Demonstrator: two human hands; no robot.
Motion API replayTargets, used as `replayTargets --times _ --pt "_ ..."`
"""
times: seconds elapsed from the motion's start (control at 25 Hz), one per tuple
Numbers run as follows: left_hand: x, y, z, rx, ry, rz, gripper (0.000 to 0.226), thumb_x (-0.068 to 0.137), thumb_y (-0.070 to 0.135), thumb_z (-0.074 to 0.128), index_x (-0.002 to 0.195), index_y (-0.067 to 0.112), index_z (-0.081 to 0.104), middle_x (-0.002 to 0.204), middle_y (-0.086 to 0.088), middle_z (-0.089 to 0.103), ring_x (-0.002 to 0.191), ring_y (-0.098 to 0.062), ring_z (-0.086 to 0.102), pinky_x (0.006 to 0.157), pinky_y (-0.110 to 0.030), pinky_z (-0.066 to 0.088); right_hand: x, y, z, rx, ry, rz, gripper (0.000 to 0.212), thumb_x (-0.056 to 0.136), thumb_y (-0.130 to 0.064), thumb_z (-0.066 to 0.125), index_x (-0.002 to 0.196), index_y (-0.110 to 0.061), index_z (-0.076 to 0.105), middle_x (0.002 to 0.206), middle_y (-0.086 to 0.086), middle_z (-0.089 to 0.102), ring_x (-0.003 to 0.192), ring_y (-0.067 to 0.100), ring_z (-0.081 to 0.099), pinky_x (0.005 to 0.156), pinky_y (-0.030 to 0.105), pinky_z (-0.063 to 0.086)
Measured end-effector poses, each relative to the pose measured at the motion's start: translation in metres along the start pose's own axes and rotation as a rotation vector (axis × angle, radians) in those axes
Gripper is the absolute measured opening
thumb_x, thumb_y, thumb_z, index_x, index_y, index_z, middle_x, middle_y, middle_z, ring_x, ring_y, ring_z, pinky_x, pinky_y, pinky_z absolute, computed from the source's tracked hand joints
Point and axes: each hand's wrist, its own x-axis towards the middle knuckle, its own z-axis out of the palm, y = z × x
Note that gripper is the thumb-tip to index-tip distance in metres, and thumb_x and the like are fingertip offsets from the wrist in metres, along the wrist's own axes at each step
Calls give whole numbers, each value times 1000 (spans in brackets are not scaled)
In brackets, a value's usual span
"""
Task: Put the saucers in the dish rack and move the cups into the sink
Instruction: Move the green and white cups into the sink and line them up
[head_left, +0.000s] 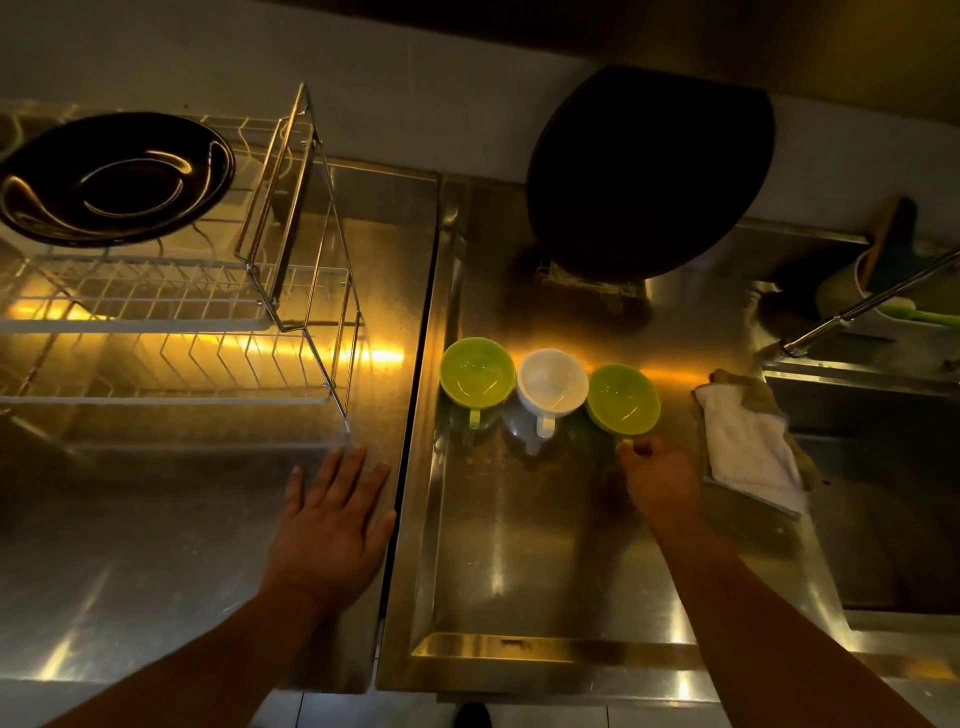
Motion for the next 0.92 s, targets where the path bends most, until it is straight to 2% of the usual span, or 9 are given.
replayTargets --times 0.12,0.2,0.32,0.44,0.6,0.68,0.76,0.84,0.92 --pt "0 -1 0 5 -4 -5 63 101 62 16 158 37 6 169 1 -4 154 -20 -11 122 -59 2 -11 -8 1 48 109 40 19 92 -33 63 92 -14 63 73 2 60 65 16 57 52 23 33" --pt "1 0 -1 9 -12 -12 63 101 62 16 159 37 7 169 0 -2 154 -20 -11 122 -59 3 -25 -17 14 61 168 -29 24 90 -40 63 89 -17 58 74 2 61 67 16 58 54 24 38" --pt "0 1 -3 14 -16 -12 64 101 62 16 159 36 7 169 0 -2 154 -20 -11 122 -59 3 -43 -42 43 -41 -8 -172 31 85 -54 64 84 -24 58 72 -5 63 66 11 60 60 29 44" --pt "0 2 -4 15 -21 -14 64 101 62 15 159 36 7 169 0 -2 154 -20 -11 122 -58 0 -41 -61 58 -26 -7 -221 25 84 -47 69 82 -24 57 72 -11 59 66 8 56 60 27 38" --pt "0 2 -5 7 -24 -15 64 101 63 14 159 36 7 169 0 -4 154 -20 -12 122 -58 0 -37 -58 58 -112 49 -314 21 92 -36 63 77 -24 54 69 -4 57 69 19 62 53 23 33" --pt "0 3 -5 10 -16 -20 64 101 62 16 159 36 6 169 0 -3 154 -20 -11 122 -59 2 -41 -59 57 -73 115 -311 20 90 -41 62 85 -22 56 74 -3 60 71 19 63 56 24 38" --pt "-1 3 -5 7 -15 -22 64 101 62 16 159 36 6 169 0 -2 154 -20 -10 122 -59 3 -52 -68 66 -63 191 -329 26 86 -52 61 90 -28 53 76 -7 61 68 12 60 57 23 41" --pt "-1 4 -6 2 -18 -20 64 101 62 15 159 36 7 169 0 -1 154 -20 -10 122 -58 2 -67 -85 87 -138 86 -397 27 85 -62 55 84 -36 51 71 -14 59 62 3 56 52 20 40" --pt "0 4 -6 -10 -21 -15 64 101 63 15 158 37 7 169 1 -1 154 -20 -10 122 -58 0 -71 -101 106 -159 -59 -419 28 85 -64 54 84 -35 55 72 -14 61 65 3 57 56 25 46"
